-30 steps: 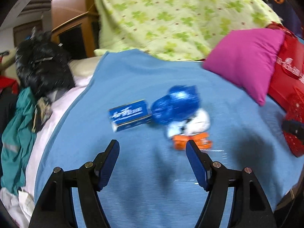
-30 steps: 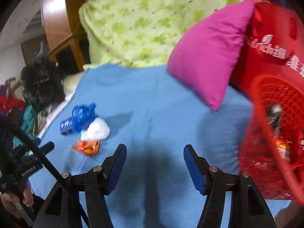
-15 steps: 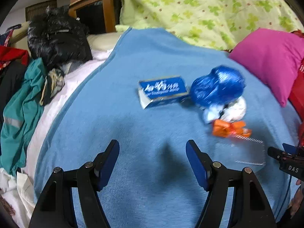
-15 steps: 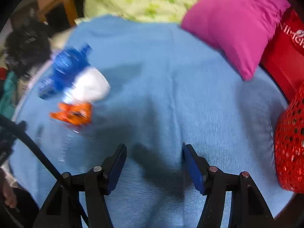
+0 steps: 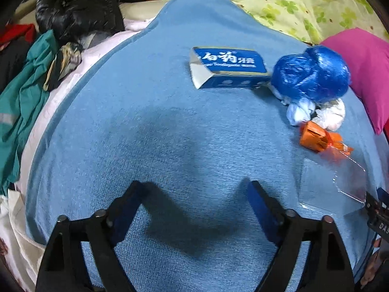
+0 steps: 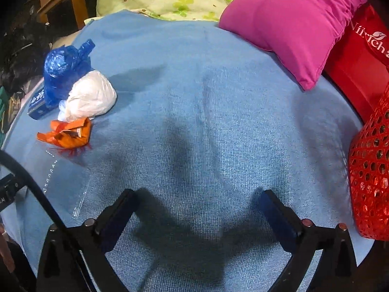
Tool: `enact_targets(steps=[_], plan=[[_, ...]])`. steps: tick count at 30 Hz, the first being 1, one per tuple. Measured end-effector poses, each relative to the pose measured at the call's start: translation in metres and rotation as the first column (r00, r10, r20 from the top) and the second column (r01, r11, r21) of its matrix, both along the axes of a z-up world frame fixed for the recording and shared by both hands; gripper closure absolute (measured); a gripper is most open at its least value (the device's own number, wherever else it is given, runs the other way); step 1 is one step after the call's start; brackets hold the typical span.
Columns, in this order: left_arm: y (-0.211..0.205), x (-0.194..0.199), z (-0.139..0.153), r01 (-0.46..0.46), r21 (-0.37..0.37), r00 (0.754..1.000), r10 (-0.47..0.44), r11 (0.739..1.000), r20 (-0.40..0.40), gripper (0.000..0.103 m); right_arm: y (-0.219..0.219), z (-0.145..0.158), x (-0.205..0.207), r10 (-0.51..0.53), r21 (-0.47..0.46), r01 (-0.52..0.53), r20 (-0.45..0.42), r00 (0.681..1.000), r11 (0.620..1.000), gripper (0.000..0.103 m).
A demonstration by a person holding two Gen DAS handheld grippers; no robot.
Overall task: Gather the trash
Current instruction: 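Grasp the clear plastic container with the right tool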
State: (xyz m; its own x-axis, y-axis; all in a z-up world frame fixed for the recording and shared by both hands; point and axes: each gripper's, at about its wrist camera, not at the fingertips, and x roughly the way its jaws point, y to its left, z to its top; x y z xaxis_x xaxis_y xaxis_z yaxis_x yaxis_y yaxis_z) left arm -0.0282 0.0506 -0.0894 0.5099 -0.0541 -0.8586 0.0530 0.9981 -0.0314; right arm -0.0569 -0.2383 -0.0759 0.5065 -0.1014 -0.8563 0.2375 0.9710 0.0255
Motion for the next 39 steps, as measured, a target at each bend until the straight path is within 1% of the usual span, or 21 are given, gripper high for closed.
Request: enact_targets(steps=[3,4,9,10,11,15,17,19,22,23,26,27,30,32,36,38,39], plan=[[0.0,0.0,-0.002,-0.011,0.0,1.0,0.011,1.0,-0.001,0.006,0.001,0.0,-0.005,0.006,-0.004,-0.006,0.015,1.0,1.0,0.0],[0.001,0.0,-0.004,-0.016,0.001,1.0,0.016,1.0,-0.007,0.001,0.001,0.0,-0.007,0.009,-0.005,-0.009,0.019,1.0,1.0,0.0],[0.001,-0.001,-0.007,-0.025,-0.004,1.0,0.025,1.0,-0.001,0.0,-0.001,0.004,-0.015,0.039,-0.011,-0.039,0.036,0.999,0.999,0.0],[0.001,-0.001,-0.007,-0.026,-0.001,1.0,0.026,1.0,0.002,0.0,0.005,-0.002,-0.027,0.044,-0.015,-0.043,0.04,0.998,0.999,0.0],[0.0,-0.001,-0.008,-0.026,0.001,1.0,0.026,1.0,0.003,0.0,0.006,-0.001,-0.029,0.051,-0.016,-0.05,0.04,0.998,0.999,0.0],[0.003,0.0,-0.008,-0.027,-0.002,1.0,0.027,1.0,-0.003,0.0,0.009,0.004,-0.026,0.074,0.001,-0.074,0.014,0.997,0.997,0.0],[0.003,-0.001,-0.008,-0.019,-0.001,1.0,0.019,1.0,-0.01,0.0,0.008,0.013,-0.029,0.095,0.025,-0.096,0.035,0.995,0.995,0.0],[0.004,-0.001,-0.006,-0.008,-0.009,1.0,0.008,1.0,-0.021,0.0,0.005,0.025,-0.031,0.112,0.027,-0.114,0.085,0.99,0.993,0.0],[0.011,0.002,-0.001,-0.023,-0.017,1.0,0.023,1.0,-0.011,0.0,0.009,0.048,-0.042,0.157,0.041,-0.167,0.186,0.97,0.985,0.0],[0.014,0.001,0.003,-0.042,-0.007,0.999,0.042,0.999,0.01,0.0,0.012,0.056,-0.045,0.188,0.063,-0.206,0.223,0.957,0.976,0.0],[0.018,0.001,0.017,-0.077,0.04,0.993,0.073,0.996,0.095,0.0,0.025,0.067,-0.046,0.269,0.092,-0.302,0.268,0.925,0.949,0.0],[0.018,0.001,0.022,-0.088,0.059,0.988,0.079,0.994,0.13,0.0,0.033,0.067,-0.046,0.305,0.095,-0.34,0.269,0.914,0.936,0.0],[0.018,0.0,0.03,-0.099,0.08,0.98,0.083,0.992,0.183,0.0,0.06,0.062,-0.035,0.405,0.076,-0.434,0.247,0.88,0.898,0.0],[0.017,0.002,0.032,-0.093,0.077,0.979,0.077,0.993,0.189,0.0,0.073,0.059,-0.027,0.452,0.074,-0.48,0.238,0.86,0.874,0.0],[0.021,0.006,0.035,-0.088,0.057,0.979,0.076,0.994,0.19,0.0,0.096,0.034,0.001,0.519,0.058,-0.541,0.214,0.828,0.839,0.002],[0.024,0.008,0.035,-0.098,0.046,0.978,0.087,0.994,0.187,0.0,0.106,0.027,0.009,0.55,0.041,-0.566,0.183,0.814,0.824,0.009],[0.024,0.01,0.033,-0.103,0.04,0.978,0.094,0.994,0.184,0.0,0.108,0.02,0.012,0.559,0.037,-0.573,0.173,0.811,0.819,0.014]])
